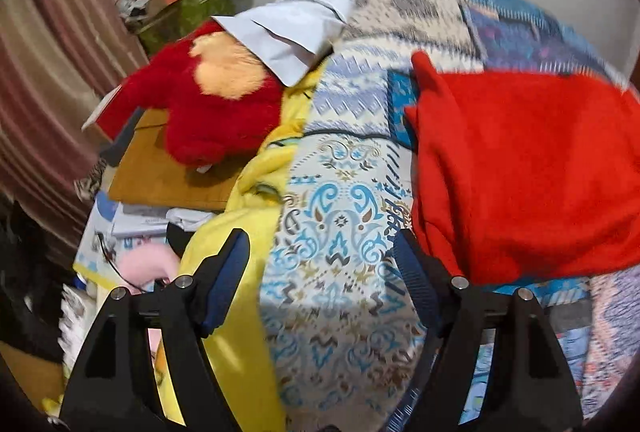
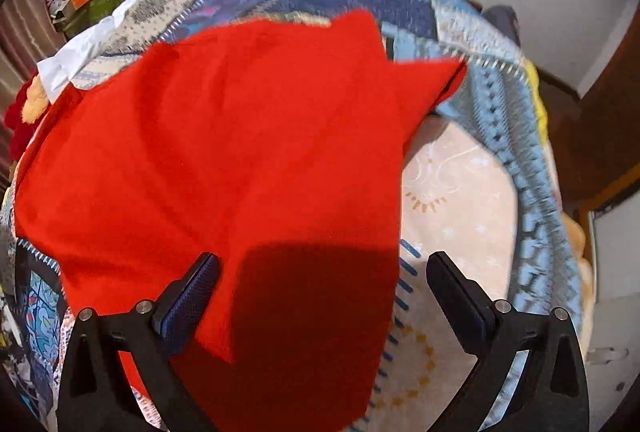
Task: Fold large clothes
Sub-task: 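Open both tools and release the folded red jacket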
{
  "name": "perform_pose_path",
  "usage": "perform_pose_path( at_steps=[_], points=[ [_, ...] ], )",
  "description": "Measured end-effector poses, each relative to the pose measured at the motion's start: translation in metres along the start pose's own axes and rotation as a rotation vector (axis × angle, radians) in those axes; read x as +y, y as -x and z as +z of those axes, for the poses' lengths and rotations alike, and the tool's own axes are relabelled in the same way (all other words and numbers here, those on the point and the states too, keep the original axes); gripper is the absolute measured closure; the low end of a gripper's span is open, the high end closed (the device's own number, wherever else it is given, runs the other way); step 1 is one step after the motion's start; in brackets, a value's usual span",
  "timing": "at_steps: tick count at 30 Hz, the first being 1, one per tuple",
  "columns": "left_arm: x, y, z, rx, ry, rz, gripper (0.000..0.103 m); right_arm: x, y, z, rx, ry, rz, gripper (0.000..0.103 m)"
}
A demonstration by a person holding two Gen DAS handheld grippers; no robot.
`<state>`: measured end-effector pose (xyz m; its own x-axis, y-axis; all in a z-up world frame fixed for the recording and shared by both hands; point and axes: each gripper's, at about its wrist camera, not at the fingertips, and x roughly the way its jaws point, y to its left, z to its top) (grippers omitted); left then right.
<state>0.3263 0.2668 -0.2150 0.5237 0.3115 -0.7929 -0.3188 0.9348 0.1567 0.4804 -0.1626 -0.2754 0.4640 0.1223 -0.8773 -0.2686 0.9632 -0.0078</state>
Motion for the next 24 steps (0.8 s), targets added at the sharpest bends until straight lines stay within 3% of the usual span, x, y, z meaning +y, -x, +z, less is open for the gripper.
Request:
perform_pose_path(
  at_steps=[7,12,18,20,24],
  points=[
    [-0.031,0.033,-0.010,-0.058,-0.018,-0.084,0.028,0.026,0.066,0.010,-0.129,0.014,0.104,0.001],
    [-0.065,0.047,-0.015,-0.095,-0.058,-0.142,0.028,0.048,0.089,0.011,-0.162,0.045,0.142,0.001],
    [-0.087,0.049,-0.022,-0.102,-0.025,-0.200,0.024,0.084,0.096,0.005,-0.193,0.142,0.149,0.001],
    [-0.088,0.040,-0.026,-0.081,0.039,-0.256,0.021,0.097,0.091,0.003,-0.194,0.182,0.135,0.001],
    [-0.087,0.002,-0.039,0.058,0.194,-0.394,0.021,0.119,0.064,0.001,-0.164,0.258,0.087,0.001]
  ],
)
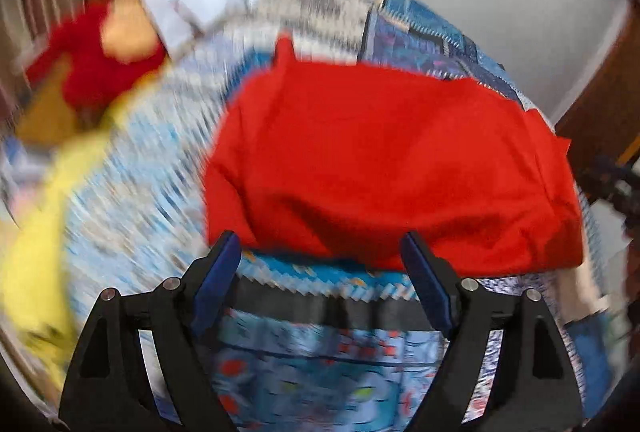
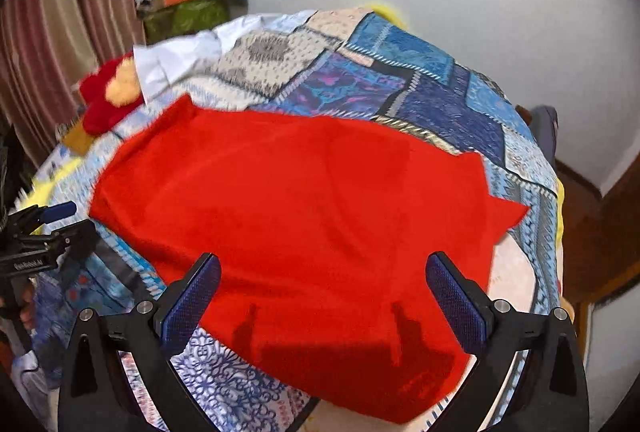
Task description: Fold large clothes
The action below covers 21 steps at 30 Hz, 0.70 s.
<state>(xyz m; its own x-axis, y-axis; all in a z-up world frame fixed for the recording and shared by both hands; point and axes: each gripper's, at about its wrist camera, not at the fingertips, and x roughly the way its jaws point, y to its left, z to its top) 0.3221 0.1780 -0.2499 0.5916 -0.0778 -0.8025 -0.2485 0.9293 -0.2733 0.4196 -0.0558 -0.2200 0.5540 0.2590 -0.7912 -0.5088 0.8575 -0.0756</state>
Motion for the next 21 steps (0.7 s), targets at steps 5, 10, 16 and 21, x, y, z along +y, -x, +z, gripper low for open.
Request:
perform_pose_path(
  at_steps=[5,10,16,21],
  points=[
    [0.023,-0.037,-0.013,0.100,0.213,-0.182,0.021,0.013,-0.054,-0.012,0.109,0.095,-0.071,0.001],
    [0.036,-0.054,-0.007,0.066,0.337,-0.314,0.021,-0.003,-0.082,-0.027,0.161,0.053,-0.001,0.000],
    [0.052,-0.080,0.013,0.036,0.493,-0.380,0.025,-0.006,-0.083,-0.029,0.157,0.057,0.023,0.000],
    [0.051,-0.096,0.027,-0.003,0.588,-0.378,0.044,-0.004,-0.083,-0.029,0.157,0.055,0.030,0.000]
  ],
)
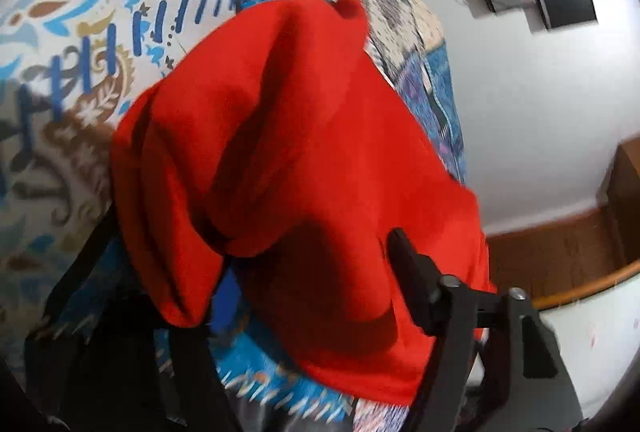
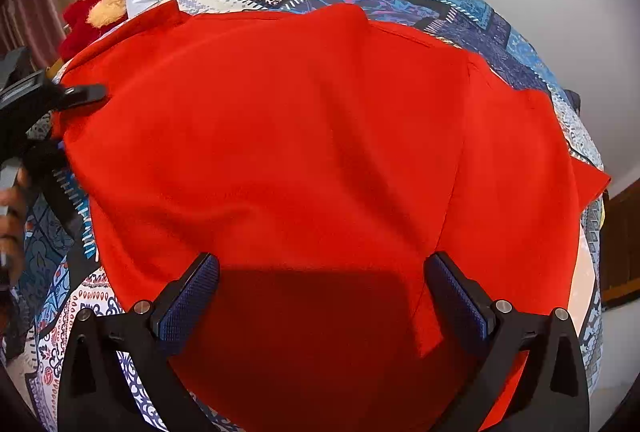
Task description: Fold large clothes
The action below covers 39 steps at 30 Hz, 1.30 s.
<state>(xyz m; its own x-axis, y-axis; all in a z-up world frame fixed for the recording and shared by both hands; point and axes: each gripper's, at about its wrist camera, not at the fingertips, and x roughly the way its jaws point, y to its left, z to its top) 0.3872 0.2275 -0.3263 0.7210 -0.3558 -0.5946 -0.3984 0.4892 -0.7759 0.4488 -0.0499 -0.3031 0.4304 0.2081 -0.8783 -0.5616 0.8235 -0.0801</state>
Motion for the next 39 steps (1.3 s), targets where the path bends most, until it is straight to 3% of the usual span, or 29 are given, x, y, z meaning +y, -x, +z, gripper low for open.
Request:
perform_pose_path(
  at_steps=[4,7,10,14,17,22,26,31,35,39],
  points=[
    [0.004,-0.010,0.006,-0.026,0.063,0.018,0.062,0.002,0.002,0.001,0.006,0.002,0.002,0.000],
    [-0.014,-0.008,0.003,-0.064,0.003,0.086,0.075,0.006,0.007,0.005,0.021,0.010,-0.003,0.001],
    [-0.037,0.004,-0.003,-0.114,-0.088,0.139,0.082,0.012,0.022,0.016,-0.036,0.027,-0.015,0.001],
    [-0.068,0.022,-0.009,-0.185,-0.224,0.186,0.086,0.022,0.038,0.044,-0.116,0.025,0.018,0.001],
    [-0.092,0.036,-0.009,-0.222,-0.319,0.225,0.086,0.035,0.032,0.064,-0.125,0.056,0.018,0.001],
    [-0.118,0.046,-0.003,-0.234,-0.408,0.267,0.087,0.064,-0.010,0.077,-0.026,0.149,-0.008,0.001],
    [-0.121,0.039,-0.007,-0.234,-0.457,0.335,0.087,0.066,-0.022,0.072,0.017,0.126,0.052,0.001],
    [-0.141,0.040,-0.014,-0.276,-0.551,0.377,0.087,0.029,0.009,0.063,-0.006,0.037,0.106,0.001],
    [-0.190,0.038,-0.032,-0.323,-0.705,0.379,0.087,-0.031,0.047,0.038,-0.076,-0.073,0.042,0.001],
    [-0.263,0.013,-0.082,-0.353,-0.954,0.396,0.088,-0.103,0.082,0.002,-0.117,-0.242,-0.046,0.001]
  ],
)
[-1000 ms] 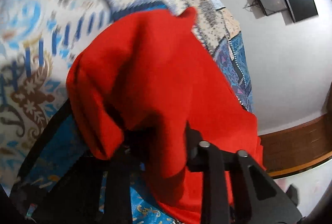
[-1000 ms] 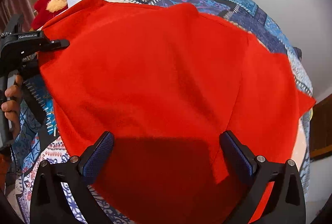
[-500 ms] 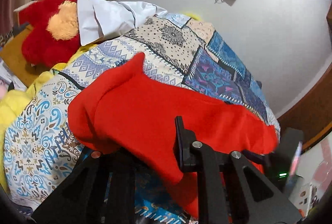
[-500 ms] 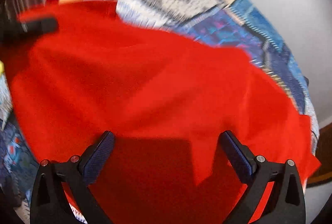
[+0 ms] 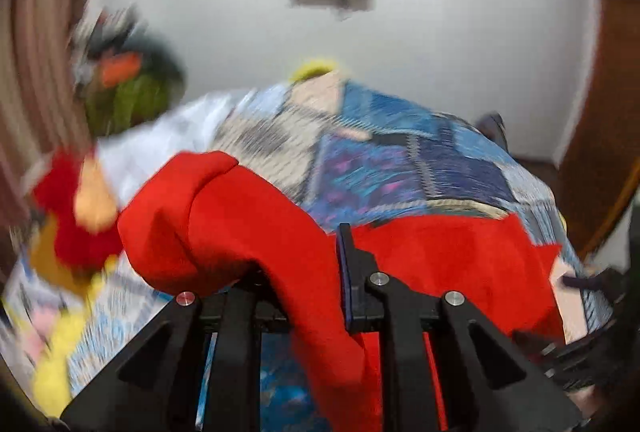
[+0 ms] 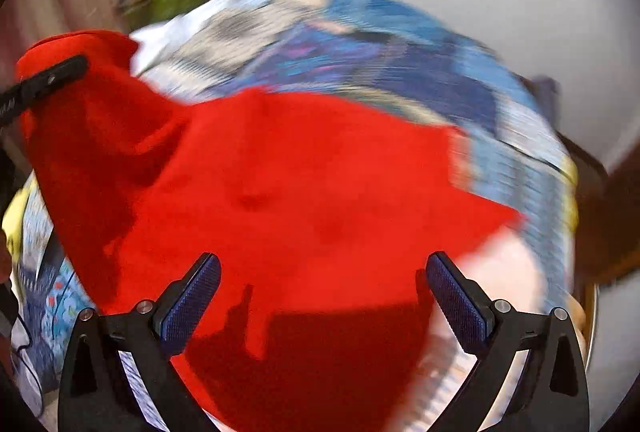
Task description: Fold large clothes
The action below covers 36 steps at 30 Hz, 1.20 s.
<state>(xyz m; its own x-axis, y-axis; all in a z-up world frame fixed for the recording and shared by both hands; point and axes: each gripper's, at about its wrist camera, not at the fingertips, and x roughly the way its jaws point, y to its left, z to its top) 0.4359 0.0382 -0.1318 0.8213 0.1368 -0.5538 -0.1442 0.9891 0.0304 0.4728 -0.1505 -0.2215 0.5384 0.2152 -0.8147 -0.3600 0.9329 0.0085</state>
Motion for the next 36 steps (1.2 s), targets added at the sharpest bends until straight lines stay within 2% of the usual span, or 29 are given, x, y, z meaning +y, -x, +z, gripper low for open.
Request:
perform_pose_path(
  at_steps=[3,5,7,9,11,12,14,17,20,21,24,29,32,34,36],
  points=[
    [-0.074,0.012,0.003,-0.035,-0.159,-0.091,0.088,-0.058,0.026,-0.017,-0.025,-0.119,-0.052,0.001],
    [-0.117,0.013,-0.007,-0.018,-0.263,-0.155,0.088,-0.092,0.043,-0.031,-0.035,-0.182,-0.090,0.001],
    [-0.154,0.009,-0.029,0.034,-0.375,-0.220,0.088,-0.117,0.056,-0.045,-0.038,-0.226,-0.122,0.001],
    [-0.180,0.000,-0.062,0.146,-0.475,-0.296,0.088,-0.133,0.068,-0.060,-0.036,-0.258,-0.142,0.001],
    [-0.188,-0.014,-0.089,0.278,-0.488,-0.350,0.088,-0.143,0.078,-0.073,-0.035,-0.271,-0.149,0.001],
    [-0.188,-0.018,-0.102,0.323,-0.476,-0.368,0.088,-0.145,0.082,-0.078,-0.036,-0.270,-0.152,0.001],
    [-0.183,-0.011,-0.113,0.301,-0.484,-0.374,0.088,-0.144,0.087,-0.086,-0.036,-0.261,-0.151,0.001],
    [-0.173,0.005,-0.114,0.313,-0.467,-0.439,0.088,-0.135,0.090,-0.091,-0.032,-0.244,-0.131,0.001],
    [-0.165,0.018,-0.109,0.321,-0.475,-0.473,0.087,-0.122,0.089,-0.090,-0.029,-0.231,-0.105,0.001],
    [-0.165,0.024,-0.107,0.320,-0.479,-0.478,0.079,-0.116,0.089,-0.089,-0.033,-0.231,-0.091,0.001],
    [-0.157,0.041,-0.104,0.354,-0.485,-0.510,0.045,-0.100,0.092,-0.078,-0.056,-0.247,-0.020,0.001],
    [-0.123,0.063,-0.095,0.318,-0.444,-0.464,0.042,-0.073,0.092,-0.052,-0.082,-0.256,0.078,0.001],
    [-0.091,0.065,-0.081,0.287,-0.369,-0.417,0.030,-0.053,0.078,-0.038,-0.076,-0.253,0.132,0.001],
    [-0.068,0.062,-0.073,0.247,-0.333,-0.348,0.019,-0.036,0.057,-0.032,-0.035,-0.243,0.163,0.001],
    [-0.049,0.050,-0.068,0.229,-0.310,-0.279,0.018,-0.024,0.037,-0.032,0.017,-0.239,0.171,0.001]
  ],
)
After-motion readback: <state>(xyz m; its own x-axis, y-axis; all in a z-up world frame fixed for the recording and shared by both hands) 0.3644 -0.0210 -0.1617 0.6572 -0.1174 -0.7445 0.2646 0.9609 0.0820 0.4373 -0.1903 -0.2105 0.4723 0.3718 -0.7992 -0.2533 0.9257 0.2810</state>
